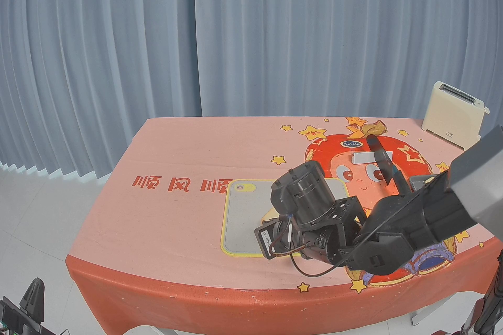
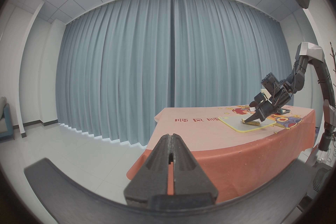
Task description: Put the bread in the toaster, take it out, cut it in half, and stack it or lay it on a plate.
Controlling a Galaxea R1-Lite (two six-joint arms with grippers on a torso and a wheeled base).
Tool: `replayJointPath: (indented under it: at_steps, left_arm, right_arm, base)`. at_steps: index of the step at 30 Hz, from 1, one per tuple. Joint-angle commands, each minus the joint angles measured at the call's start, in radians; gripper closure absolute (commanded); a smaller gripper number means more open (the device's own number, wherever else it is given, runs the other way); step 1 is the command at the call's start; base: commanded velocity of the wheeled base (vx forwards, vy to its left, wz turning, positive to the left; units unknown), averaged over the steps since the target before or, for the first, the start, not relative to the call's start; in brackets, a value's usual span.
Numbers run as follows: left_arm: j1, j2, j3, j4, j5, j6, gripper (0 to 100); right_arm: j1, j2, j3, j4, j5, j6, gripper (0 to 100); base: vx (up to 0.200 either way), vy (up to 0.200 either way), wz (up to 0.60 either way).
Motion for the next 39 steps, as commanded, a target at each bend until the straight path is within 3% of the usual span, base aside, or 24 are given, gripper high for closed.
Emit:
replayJointPath:
  at_steps: [1, 17, 25, 31, 39]
  left_arm:
    - [0.000, -0.010, 0.018, 0.000, 0.000, 0.000, 100]
    - [0.000, -0.010, 0.018, 0.000, 0.000, 0.000, 100]
    - [0.000, -0.010, 0.018, 0.000, 0.000, 0.000, 100]
    - [0.000, -0.010, 0.018, 0.000, 0.000, 0.000, 100]
    - [0.000, -0.010, 0.018, 0.000, 0.000, 0.000, 100]
  right_arm:
    - [-0.005, -0.045, -0.002, -0.007, -0.001, 0.000, 100]
    - [-0.056, -0.260, 0.082, -0.008, 0.005, 0.005, 100]
    - [-0.058, -0.372, 0.145, -0.010, 0.015, 0.006, 100]
    - [-0.056, -0.467, 0.245, -0.010, 0.023, 0.009, 100]
    - [-0.039, -0.525, 0.288, -0.010, 0.039, 0.029, 100]
  base:
    - [0.000, 0.000, 0.00]
    - [0.000, 0.000, 0.00]
    - [0.000, 0.000, 0.00]
    - [0.000, 0.000, 0.00]
    - [0.000, 0.000, 0.00]
